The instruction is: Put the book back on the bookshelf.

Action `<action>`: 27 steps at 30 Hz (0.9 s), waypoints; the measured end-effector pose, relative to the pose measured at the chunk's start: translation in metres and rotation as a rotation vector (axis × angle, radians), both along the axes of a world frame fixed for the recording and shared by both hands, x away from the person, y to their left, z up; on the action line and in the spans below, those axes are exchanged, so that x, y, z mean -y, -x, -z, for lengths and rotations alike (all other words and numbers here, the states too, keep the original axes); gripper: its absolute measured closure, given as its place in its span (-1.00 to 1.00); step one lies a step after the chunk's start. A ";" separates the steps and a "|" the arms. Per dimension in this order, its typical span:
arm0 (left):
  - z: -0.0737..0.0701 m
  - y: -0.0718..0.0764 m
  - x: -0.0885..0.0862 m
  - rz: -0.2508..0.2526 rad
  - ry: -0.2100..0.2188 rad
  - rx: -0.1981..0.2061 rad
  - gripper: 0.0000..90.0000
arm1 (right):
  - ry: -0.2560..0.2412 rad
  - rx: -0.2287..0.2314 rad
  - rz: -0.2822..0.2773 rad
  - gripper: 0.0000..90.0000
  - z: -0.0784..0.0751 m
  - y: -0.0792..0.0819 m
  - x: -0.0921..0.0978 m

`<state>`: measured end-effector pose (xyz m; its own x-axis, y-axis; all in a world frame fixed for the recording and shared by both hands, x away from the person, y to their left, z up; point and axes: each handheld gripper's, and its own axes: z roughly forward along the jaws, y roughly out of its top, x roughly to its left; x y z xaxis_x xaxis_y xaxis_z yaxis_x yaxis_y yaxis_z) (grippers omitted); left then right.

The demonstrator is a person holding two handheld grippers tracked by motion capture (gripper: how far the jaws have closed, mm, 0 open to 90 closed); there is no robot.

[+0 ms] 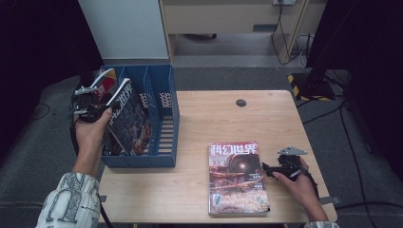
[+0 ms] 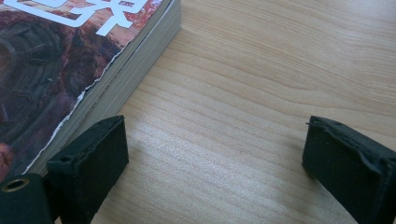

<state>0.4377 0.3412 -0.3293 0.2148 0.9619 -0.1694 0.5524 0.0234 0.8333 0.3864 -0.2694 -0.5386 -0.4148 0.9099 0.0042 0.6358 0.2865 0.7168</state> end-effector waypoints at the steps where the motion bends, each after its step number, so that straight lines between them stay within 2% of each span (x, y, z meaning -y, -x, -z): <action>1: 0.000 0.000 0.000 0.000 -0.001 0.002 0.83 | -0.001 0.000 0.000 -0.84 0.000 0.000 0.000; 13: -0.008 0.000 0.005 -0.006 0.000 0.055 0.83 | -0.001 0.000 0.000 -0.84 0.000 0.000 0.000; 19: -0.009 -0.006 0.008 -0.010 -0.003 0.095 0.83 | 0.000 0.000 -0.002 -0.84 0.000 0.000 0.000; 27: -0.007 -0.015 0.011 -0.018 -0.003 0.122 0.83 | 0.000 0.000 -0.002 -0.84 0.000 0.000 0.000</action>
